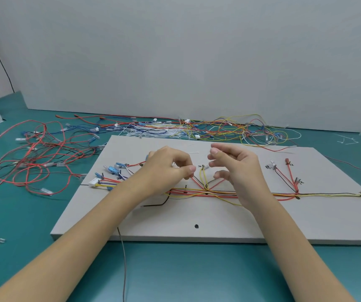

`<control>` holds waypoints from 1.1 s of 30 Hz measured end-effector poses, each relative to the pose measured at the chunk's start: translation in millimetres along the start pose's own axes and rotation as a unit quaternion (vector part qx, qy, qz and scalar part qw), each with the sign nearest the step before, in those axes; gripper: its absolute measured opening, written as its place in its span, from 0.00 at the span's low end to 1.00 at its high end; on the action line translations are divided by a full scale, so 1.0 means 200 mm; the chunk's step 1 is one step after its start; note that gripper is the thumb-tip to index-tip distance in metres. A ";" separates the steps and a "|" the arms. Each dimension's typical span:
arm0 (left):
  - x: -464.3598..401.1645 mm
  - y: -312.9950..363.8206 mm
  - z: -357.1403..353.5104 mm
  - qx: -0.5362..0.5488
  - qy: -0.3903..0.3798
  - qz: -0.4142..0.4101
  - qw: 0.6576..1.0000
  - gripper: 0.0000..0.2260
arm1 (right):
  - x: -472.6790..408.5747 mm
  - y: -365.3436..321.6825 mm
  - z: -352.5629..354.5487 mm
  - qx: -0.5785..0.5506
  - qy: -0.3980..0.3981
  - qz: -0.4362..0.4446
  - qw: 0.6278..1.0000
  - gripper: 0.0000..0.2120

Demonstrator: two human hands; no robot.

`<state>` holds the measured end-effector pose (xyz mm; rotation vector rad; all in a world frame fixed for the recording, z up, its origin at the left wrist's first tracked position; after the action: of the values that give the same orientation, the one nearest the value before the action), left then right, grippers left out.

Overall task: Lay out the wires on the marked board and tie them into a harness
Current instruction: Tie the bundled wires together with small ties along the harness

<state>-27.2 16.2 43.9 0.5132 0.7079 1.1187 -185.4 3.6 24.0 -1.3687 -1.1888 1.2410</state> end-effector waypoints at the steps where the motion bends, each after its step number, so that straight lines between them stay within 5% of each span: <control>1: 0.00 0.00 0.00 -0.001 0.000 -0.002 1.000 0.11 | 0.00 0.01 -0.01 -0.008 -0.008 -0.010 1.000 0.06; 10: -0.01 -0.01 -0.04 0.001 -0.020 -0.012 1.000 0.09 | 0.01 0.08 -0.05 -0.057 -0.049 -0.074 0.994 0.05; 13: 0.00 -0.07 -0.05 -0.012 -0.097 0.021 0.995 0.06 | 0.01 0.06 -0.02 -0.068 -0.012 -0.056 0.996 0.04; 17: 0.05 -0.20 -0.03 -0.034 -0.191 0.083 0.978 0.15 | 0.01 0.01 0.06 -0.055 0.053 -0.010 0.997 0.06; 23: 0.03 -0.24 -0.04 -0.047 -0.183 0.084 0.978 0.14 | 0.01 -0.02 0.09 -0.042 0.093 0.033 0.994 0.06; 33: 0.00 -0.24 -0.07 -0.033 -0.156 0.071 0.985 0.04 | -0.06 -0.06 -0.03 0.024 0.052 0.057 0.997 0.05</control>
<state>-7.1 0.0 1.4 0.6733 0.3637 1.1569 -181.2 -7.9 36.9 -1.4650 -1.0153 1.2544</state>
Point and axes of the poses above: each hand's wrist, its own x-axis away from the middle knuckle, its own z-axis out of the back of the hand, y = z × x, the point moved 10 cm from there along -x, towards the middle knuckle, and after that the axes turned 3 degrees about x, right-handed, at the moved point
